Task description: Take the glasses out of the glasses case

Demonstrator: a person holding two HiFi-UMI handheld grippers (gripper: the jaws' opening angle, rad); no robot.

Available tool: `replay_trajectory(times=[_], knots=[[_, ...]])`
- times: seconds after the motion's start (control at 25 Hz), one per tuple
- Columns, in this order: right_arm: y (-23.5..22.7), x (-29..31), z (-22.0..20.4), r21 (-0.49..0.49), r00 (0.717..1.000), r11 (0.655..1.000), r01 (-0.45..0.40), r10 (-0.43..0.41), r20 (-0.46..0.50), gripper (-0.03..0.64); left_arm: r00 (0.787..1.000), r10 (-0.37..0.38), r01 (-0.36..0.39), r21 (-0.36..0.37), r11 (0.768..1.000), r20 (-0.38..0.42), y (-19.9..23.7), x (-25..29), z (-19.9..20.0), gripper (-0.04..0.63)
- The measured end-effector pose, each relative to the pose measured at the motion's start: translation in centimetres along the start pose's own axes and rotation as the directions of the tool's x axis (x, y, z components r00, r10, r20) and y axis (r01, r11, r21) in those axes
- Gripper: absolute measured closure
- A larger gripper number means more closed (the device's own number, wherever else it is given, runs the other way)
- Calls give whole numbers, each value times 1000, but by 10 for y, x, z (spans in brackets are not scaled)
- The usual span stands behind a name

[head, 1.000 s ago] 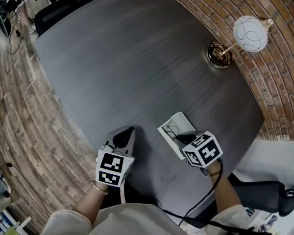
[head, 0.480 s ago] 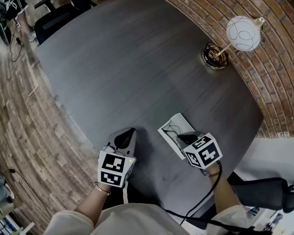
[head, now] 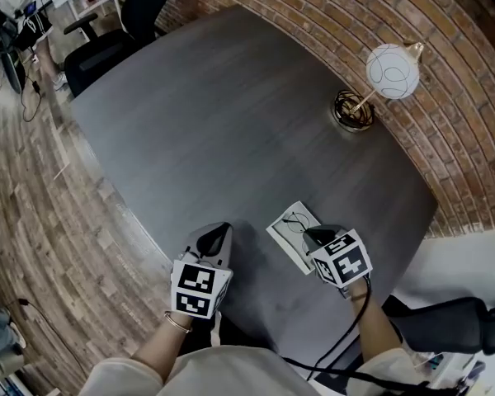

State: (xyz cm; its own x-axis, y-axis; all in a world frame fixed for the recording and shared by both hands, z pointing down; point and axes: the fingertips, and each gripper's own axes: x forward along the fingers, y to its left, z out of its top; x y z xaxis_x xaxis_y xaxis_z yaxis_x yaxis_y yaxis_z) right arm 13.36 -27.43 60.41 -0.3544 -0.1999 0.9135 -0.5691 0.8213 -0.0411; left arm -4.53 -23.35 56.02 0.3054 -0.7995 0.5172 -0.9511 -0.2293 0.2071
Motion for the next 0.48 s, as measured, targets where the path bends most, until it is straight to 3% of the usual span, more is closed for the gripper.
replay_trajectory(times=[0.48], knots=[[-7,-48,26,116,981,989,93,-111,160,575,997,-18,17,15,1000,71,-13,-6,32,577]])
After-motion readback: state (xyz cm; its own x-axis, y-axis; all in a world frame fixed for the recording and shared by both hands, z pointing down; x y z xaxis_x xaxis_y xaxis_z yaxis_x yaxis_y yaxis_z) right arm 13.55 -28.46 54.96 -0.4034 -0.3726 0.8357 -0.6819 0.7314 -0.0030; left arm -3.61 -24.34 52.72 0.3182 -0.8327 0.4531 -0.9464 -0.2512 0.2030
